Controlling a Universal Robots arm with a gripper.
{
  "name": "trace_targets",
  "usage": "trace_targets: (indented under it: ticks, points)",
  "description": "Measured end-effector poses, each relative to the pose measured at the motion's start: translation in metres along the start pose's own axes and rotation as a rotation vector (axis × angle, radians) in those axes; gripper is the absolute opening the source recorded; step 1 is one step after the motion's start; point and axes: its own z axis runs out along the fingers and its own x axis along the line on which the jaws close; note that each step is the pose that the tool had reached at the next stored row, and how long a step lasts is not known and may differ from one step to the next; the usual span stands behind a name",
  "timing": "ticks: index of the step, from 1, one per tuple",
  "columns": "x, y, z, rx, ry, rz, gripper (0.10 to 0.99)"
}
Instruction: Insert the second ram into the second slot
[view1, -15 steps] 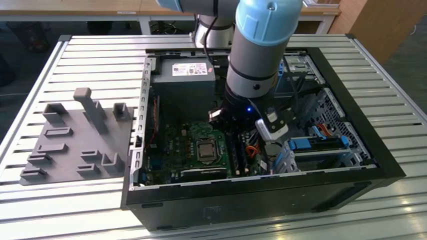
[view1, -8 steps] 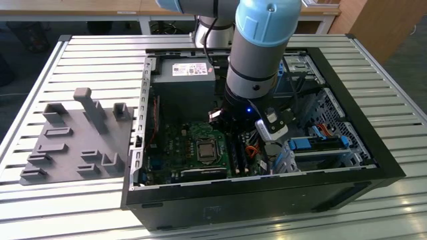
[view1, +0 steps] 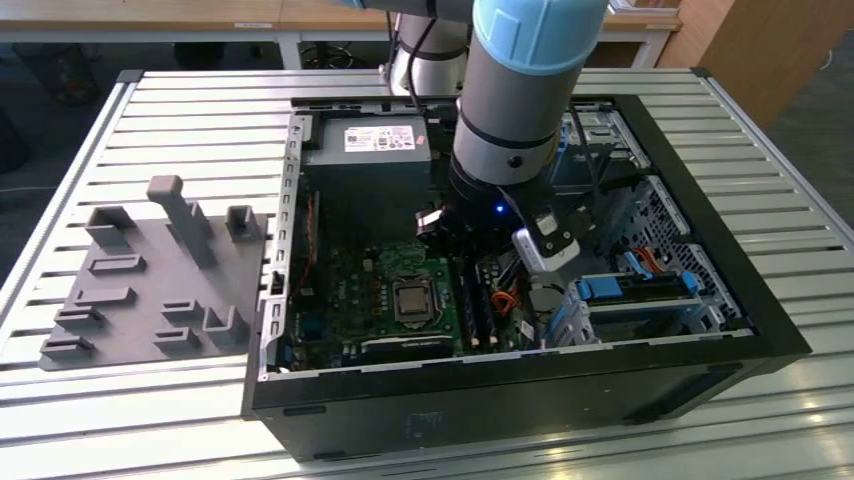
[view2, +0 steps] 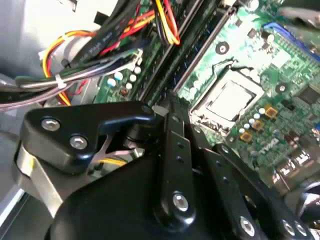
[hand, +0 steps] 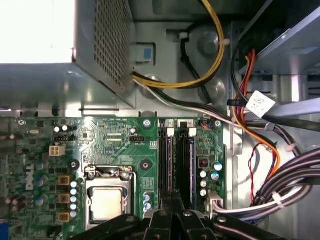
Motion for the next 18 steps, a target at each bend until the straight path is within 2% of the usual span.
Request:
trace_targets:
  ticks: [12,18]
  points:
    - [0.0003,0.0006,-0.0114,0.000,0.0003,0.000,0.106]
    - [0.0003,0.0007,-0.0135,0.000,0.0004,0.000,0.106]
